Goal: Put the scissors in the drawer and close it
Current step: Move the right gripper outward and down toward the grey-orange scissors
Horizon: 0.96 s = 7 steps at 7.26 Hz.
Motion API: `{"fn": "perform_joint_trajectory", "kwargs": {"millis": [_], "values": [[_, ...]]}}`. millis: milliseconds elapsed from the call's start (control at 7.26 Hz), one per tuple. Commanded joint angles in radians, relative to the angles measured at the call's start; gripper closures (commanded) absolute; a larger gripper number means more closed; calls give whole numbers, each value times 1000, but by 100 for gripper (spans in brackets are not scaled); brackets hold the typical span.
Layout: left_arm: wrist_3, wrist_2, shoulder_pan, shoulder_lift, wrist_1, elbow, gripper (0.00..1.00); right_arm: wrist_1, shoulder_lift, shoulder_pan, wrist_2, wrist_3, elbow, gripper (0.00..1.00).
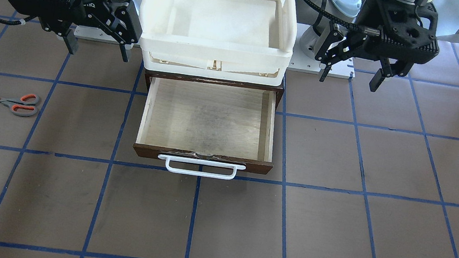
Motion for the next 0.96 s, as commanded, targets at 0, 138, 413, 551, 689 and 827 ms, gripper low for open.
{"fn": "perform_joint_trajectory", "kwargs": {"millis": [0, 138, 413, 551, 689, 827], "values": [[0, 0, 0, -2, 0, 0, 0, 2, 2, 0, -4, 0, 0, 0], [0, 0, 0, 0, 0, 0, 0, 0, 4, 0, 1, 0, 0, 0], [0, 0, 0, -2, 0, 0, 0, 11, 10, -1, 2, -11, 12, 0], [0, -2, 0, -2, 0, 0, 0, 19, 19, -1, 1, -14, 26, 0], [0, 0, 0, -2, 0, 0, 0, 54, 15, -1, -2, -20, 41, 0], [0, 0, 1, 0, 0, 0, 0, 97, 12, -3, -5, -21, 43, 0]]}}
